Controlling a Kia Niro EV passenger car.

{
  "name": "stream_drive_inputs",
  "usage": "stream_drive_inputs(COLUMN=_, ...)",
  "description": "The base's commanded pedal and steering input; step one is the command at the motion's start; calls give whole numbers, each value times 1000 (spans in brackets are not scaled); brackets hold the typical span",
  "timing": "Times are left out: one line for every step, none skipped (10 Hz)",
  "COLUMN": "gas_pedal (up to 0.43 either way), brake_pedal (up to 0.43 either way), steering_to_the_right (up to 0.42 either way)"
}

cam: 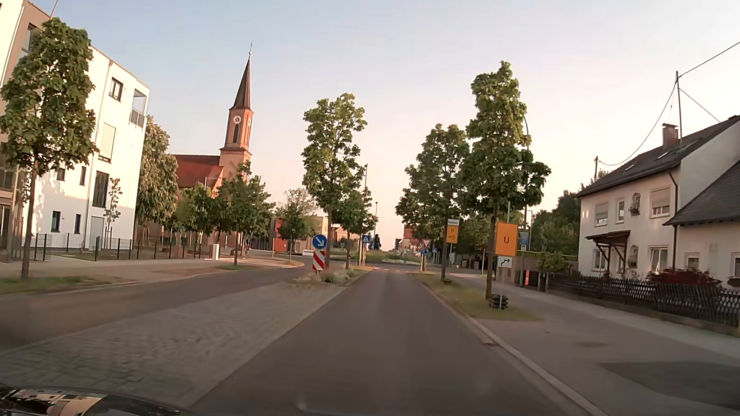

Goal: Follow the waypoints while adhering to traffic rules and regulations

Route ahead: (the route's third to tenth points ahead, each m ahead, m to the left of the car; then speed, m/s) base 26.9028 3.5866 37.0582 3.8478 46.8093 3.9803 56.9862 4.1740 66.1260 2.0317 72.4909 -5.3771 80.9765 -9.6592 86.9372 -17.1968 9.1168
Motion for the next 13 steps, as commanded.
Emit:
stream_drive_inputs(gas_pedal=169, brake_pedal=18, steering_to_the_right=-5)
stream_drive_inputs(gas_pedal=169, brake_pedal=18, steering_to_the_right=-5)
stream_drive_inputs(gas_pedal=157, brake_pedal=18, steering_to_the_right=-5)
stream_drive_inputs(gas_pedal=157, brake_pedal=12, steering_to_the_right=-5)
stream_drive_inputs(gas_pedal=157, brake_pedal=18, steering_to_the_right=-5)
stream_drive_inputs(gas_pedal=157, brake_pedal=18, steering_to_the_right=-4)
stream_drive_inputs(gas_pedal=157, brake_pedal=18, steering_to_the_right=-4)
stream_drive_inputs(gas_pedal=150, brake_pedal=18, steering_to_the_right=-4)
stream_drive_inputs(gas_pedal=150, brake_pedal=18, steering_to_the_right=-4)
stream_drive_inputs(gas_pedal=150, brake_pedal=18, steering_to_the_right=-3)
stream_drive_inputs(gas_pedal=138, brake_pedal=18, steering_to_the_right=-4)
stream_drive_inputs(gas_pedal=138, brake_pedal=18, steering_to_the_right=-4)
stream_drive_inputs(gas_pedal=138, brake_pedal=18, steering_to_the_right=-3)
